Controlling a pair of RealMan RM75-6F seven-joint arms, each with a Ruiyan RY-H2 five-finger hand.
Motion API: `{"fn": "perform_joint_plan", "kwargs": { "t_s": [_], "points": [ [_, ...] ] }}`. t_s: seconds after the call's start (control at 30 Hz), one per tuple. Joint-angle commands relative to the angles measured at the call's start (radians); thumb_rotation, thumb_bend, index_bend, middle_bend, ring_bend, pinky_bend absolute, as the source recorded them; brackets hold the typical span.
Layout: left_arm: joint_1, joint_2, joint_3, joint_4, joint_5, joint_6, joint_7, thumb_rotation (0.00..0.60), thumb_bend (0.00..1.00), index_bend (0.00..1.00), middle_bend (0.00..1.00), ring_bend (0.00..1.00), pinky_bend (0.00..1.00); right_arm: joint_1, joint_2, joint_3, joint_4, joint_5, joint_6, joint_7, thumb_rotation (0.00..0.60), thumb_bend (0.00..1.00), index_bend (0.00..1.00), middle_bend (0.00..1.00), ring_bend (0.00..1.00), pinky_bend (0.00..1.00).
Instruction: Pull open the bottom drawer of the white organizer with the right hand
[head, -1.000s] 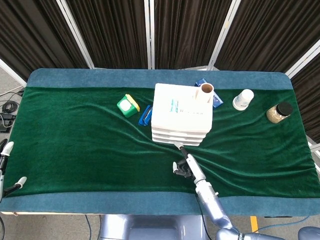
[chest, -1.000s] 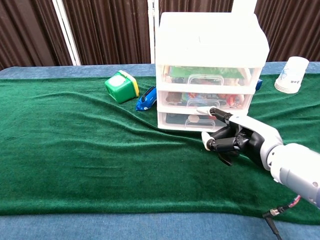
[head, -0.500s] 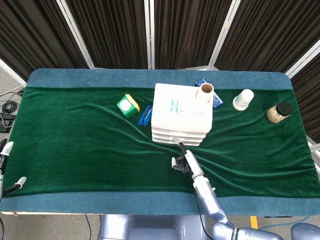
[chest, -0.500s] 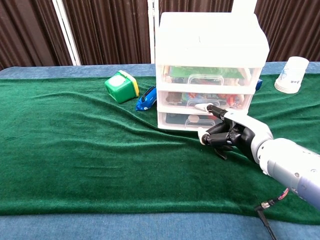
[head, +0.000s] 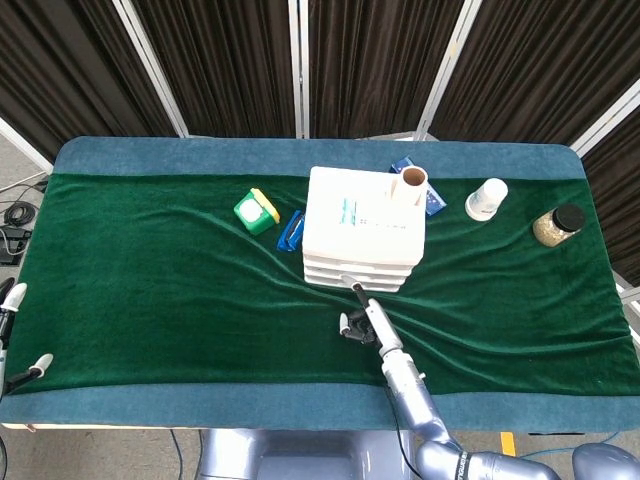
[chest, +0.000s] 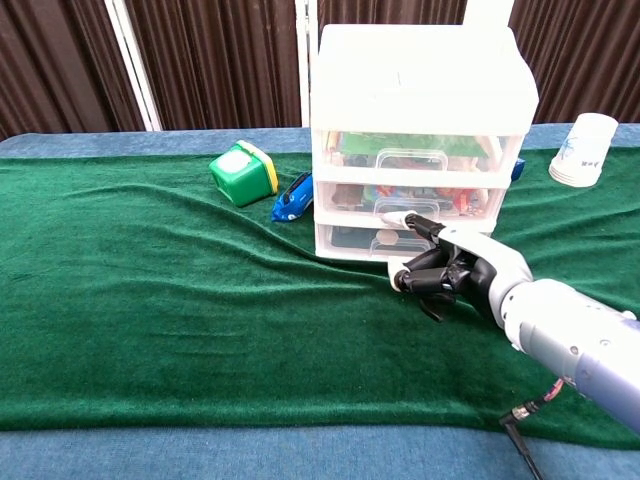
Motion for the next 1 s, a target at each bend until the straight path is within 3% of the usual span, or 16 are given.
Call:
{"fn": "perform_joint_plan", "kwargs": {
  "t_s": [0.03,1.0],
  "points": [
    [0.0,0.001,0.002,-0.001,0.002,-0.001,0.0,0.6,0.0,0.0,0.0,0.0,0.0,0.006,-0.006,0.005,0.012,0.003,-0.009,0.008,0.6,0.59,0.12,0.92,0.97,0.83],
    [0.0,0.005,0.006,-0.004,0.006,-0.004,-0.006,0.6,0.0,0.0,0.0,0.0,0.0,0.011,-0.033,0.02,0.039,0.006,0.019,0.002,0.6,0.59,0.12,0.92,0.97,0.83]
  ]
}}
